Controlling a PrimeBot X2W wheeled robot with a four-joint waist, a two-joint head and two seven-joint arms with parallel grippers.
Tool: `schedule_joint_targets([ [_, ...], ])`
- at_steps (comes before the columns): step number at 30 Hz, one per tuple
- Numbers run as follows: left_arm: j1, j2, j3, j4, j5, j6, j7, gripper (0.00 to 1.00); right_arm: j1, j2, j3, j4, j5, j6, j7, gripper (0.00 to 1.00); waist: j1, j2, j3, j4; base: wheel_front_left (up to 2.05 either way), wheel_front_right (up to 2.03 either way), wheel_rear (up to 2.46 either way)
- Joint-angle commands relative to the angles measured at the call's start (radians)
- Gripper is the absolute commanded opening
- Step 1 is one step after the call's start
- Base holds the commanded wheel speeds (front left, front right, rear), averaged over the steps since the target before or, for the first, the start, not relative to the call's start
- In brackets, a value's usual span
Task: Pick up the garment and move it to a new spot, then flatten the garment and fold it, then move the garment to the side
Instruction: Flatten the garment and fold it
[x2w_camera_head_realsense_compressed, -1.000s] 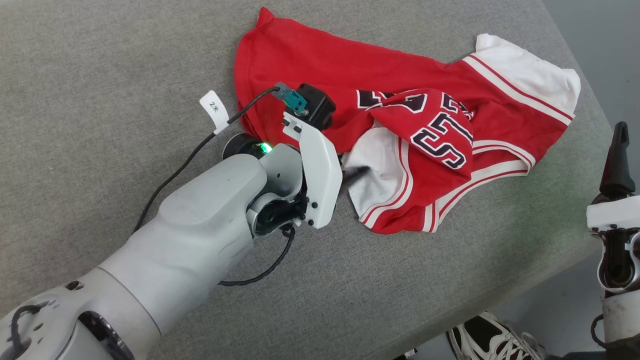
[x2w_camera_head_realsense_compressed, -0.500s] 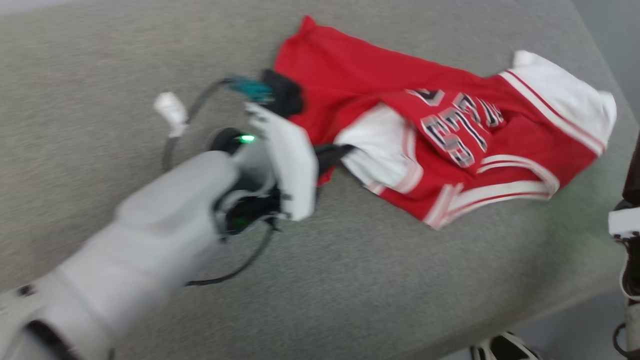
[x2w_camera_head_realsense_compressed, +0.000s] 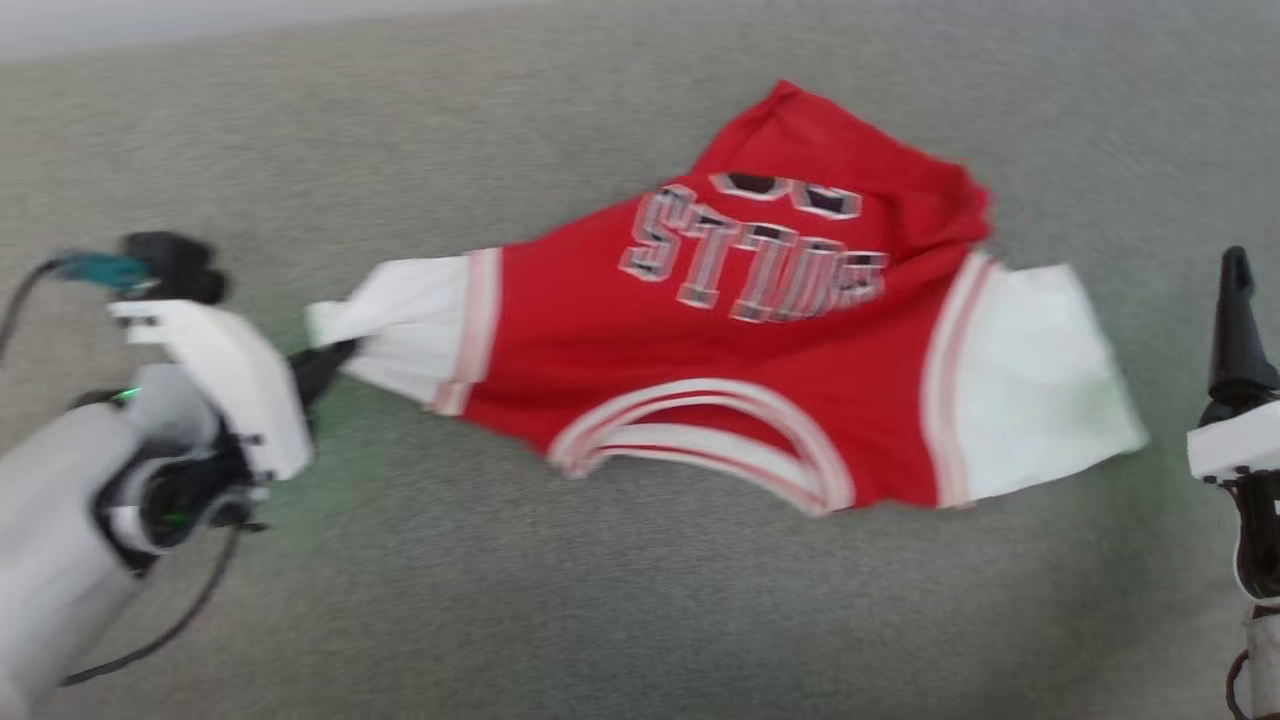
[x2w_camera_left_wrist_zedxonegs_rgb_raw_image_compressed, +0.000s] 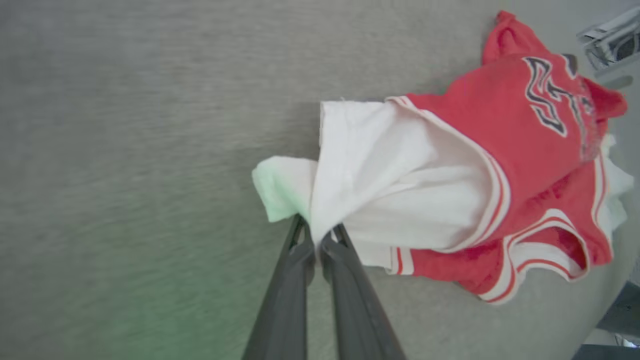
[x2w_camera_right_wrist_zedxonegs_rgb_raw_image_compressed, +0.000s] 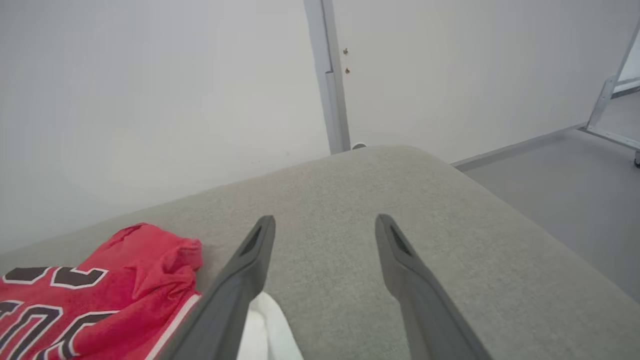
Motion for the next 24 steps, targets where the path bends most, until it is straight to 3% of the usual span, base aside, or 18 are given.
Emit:
schedule_joint_targets([
  [1,0.02,0.027,0.009,0.001,-0.013,0.023,-0.003,0.0,0.008,0.001,0.007,-0.016,-0.011,0.0,0.012,1.0,-0.0001,0.0,-0.015,0.033,0.0,0.0,0.0],
  [5,0.034,0.068,-0.011,0.027,0.008,0.099,0.02,0.0,0.015,-0.001,0.033,-0.051,-0.027,0.0,0.043,1.0,-0.0001,0.0,-0.022,0.052,0.0,0.0,0.0],
  [8,0.035,0.056,-0.034,0.056,0.033,0.141,0.036,0.0,0.021,-0.003,0.054,-0.073,-0.038,0.0,0.061,1.0,-0.0001,0.0,-0.028,0.056,0.0,0.0,0.0],
  [11,0.054,0.037,-0.027,0.084,0.014,0.142,0.023,0.0,0.025,-0.012,0.081,-0.091,-0.043,0.0,0.079,1.0,-0.0001,0.0,-0.035,0.054,0.0,0.0,0.0],
  [13,0.062,0.026,-0.023,0.107,0.01,0.132,0.003,0.06,0.026,-0.022,0.104,-0.101,-0.046,0.0,0.09,1.0,-0.0001,0.0,-0.038,0.052,0.0,0.0,0.0],
  [14,0.068,0.018,-0.021,0.116,0.007,0.129,-0.008,0.15,0.029,-0.029,0.119,-0.104,-0.046,0.0,0.096,1.0,-0.0001,0.0,-0.042,0.05,0.0,0.0,0.0],
  [15,0.068,0.018,-0.021,0.116,0.007,0.129,-0.008,0.15,0.029,-0.029,0.119,-0.104,-0.046,0.0,0.096,1.0,-0.0001,0.0,-0.042,0.05,0.0,0.0,0.0],
  [16,0.074,0.011,-0.019,0.129,0.006,0.125,-0.021,0.35,0.033,-0.038,0.129,-0.107,-0.047,0.0,0.102,1.0,-0.0001,0.0,-0.045,0.05,0.0,0.0,0.0],
  [17,0.082,0.005,-0.017,0.14,0.01,0.121,-0.039,0.79,0.039,-0.048,0.144,-0.112,-0.05,0.0,0.11,1.0,-0.0001,0.0,-0.047,0.049,0.0,0.0,0.0],
  [18,0.091,-0.001,-0.015,0.153,0.011,0.118,-0.056,1.0,0.045,-0.058,0.166,-0.12,-0.052,0.0,0.117,1.0,-0.0001,0.0,-0.05,0.049,0.0,0.0,0.0],
  [21,0.107,-0.008,0.006,0.191,0.023,0.11,-0.143,1.0,0.06,-0.105,0.253,-0.151,-0.045,0.0,0.149,1.0,-0.0001,0.0,-0.057,0.051,0.0,0.0,0.0],
  [24,0.151,-0.027,0.033,0.22,0.019,0.098,-0.258,1.0,0.086,-0.207,0.4,-0.21,-0.004,0.0,0.214,1.0,-0.0001,0.0,-0.064,0.061,0.0,0.0,0.0],
])
